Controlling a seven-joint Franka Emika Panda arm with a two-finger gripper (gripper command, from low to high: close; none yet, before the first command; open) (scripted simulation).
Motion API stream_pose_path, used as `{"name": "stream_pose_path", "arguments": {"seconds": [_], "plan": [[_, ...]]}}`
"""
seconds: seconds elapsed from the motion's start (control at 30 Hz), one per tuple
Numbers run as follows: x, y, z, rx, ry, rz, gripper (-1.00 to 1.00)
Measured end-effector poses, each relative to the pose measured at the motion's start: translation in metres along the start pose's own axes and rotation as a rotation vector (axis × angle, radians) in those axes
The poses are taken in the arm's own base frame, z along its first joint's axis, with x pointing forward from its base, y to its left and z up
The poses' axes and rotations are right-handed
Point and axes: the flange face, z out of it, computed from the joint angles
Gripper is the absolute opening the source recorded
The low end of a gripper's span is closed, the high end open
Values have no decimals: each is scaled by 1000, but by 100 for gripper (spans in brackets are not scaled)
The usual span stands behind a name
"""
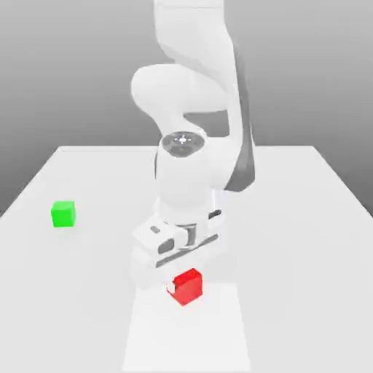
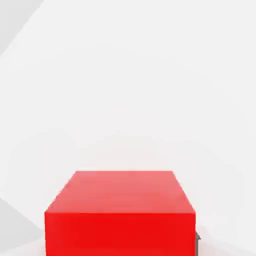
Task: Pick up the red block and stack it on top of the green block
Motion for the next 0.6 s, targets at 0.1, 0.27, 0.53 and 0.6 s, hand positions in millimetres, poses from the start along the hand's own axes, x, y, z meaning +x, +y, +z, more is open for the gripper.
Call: {"name": "stream_pose_path", "arguments": {"seconds": [0.1, 0.27, 0.53, 0.6], "plan": [[1, 0, -23, 1, 0, 0, -100], [1, 30, -55, -4, 3, 127, -100], [-30, 177, -76, -19, 14, 792, -100], [-48, 211, -80, -20, 16, 963, -100]]}}
